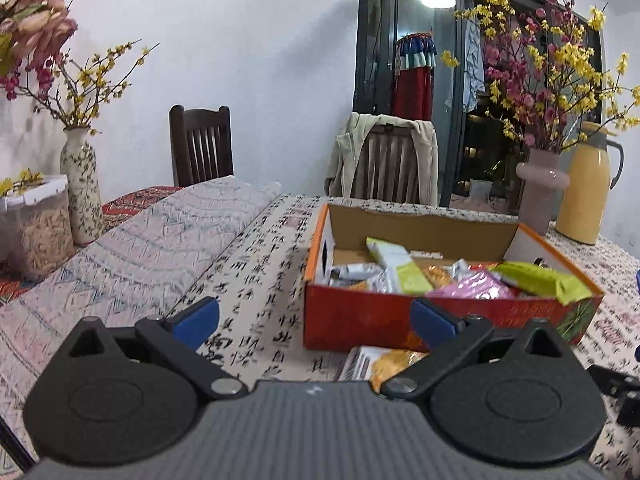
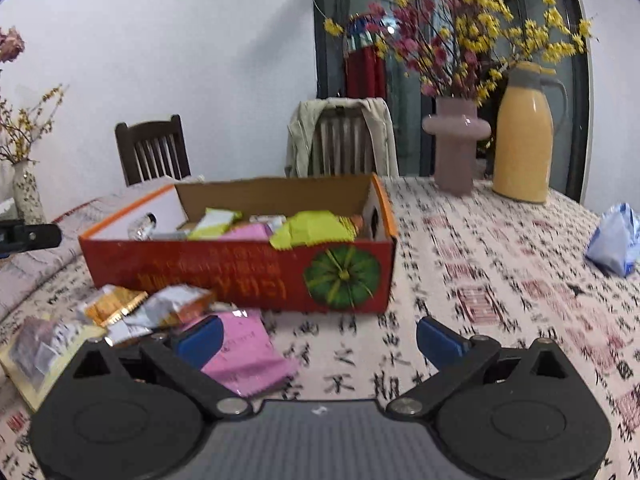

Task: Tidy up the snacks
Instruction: 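Move both open grippers back from the box to the snack pile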

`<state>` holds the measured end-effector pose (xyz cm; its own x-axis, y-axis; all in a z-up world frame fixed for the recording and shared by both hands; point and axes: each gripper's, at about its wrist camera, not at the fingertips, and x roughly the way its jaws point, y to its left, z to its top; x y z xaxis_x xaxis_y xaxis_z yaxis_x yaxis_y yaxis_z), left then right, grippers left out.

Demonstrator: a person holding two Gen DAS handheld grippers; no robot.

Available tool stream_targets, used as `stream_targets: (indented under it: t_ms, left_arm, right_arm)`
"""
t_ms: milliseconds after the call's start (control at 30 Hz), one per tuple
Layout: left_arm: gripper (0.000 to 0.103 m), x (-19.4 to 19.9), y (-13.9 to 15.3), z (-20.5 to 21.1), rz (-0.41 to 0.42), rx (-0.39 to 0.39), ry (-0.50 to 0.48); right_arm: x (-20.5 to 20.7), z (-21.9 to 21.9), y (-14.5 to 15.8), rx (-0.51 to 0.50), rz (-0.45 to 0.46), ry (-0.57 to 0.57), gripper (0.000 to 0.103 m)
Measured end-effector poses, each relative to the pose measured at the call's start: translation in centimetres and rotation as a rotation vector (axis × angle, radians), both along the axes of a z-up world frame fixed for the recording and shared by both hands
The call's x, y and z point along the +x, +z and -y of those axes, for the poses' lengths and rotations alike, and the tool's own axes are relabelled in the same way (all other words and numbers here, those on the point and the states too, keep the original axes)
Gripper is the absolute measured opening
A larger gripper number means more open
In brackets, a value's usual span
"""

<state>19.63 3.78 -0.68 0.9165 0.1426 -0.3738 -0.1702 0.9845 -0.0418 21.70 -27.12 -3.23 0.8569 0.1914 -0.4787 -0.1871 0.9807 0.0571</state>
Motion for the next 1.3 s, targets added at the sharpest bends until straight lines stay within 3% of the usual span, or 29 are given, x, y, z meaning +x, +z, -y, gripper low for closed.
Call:
stream_targets:
  t_ms: [267,1033,1167,1300]
  left_arm:
    - [0.103,0.6,-2.0,-0.4,-0.031,-0.006,0.017]
    - [0.103,0.7,-2.4,-0.9,-0.043,-0.047,0.017]
    - [0.103,0.7,-2.4,-0.9,-0.043,-0.057,0.011]
    - [0.103,0.7,-2.4,-1.1,-0.041,-0.067,0.006]
  right_arm:
    - [0.5,0.0,-1.3,0.009,-0.048,0.027,0.103]
    - [0.8,-0.4,-1.4,-0.007,-0.067,0.014,0.103]
    - [0.7,-0.8,-0.7,0.018,-0.068,0.055,0.103]
    - [1.2,-2.6,-0.4,-0.036,-0.075,0.105,0.103]
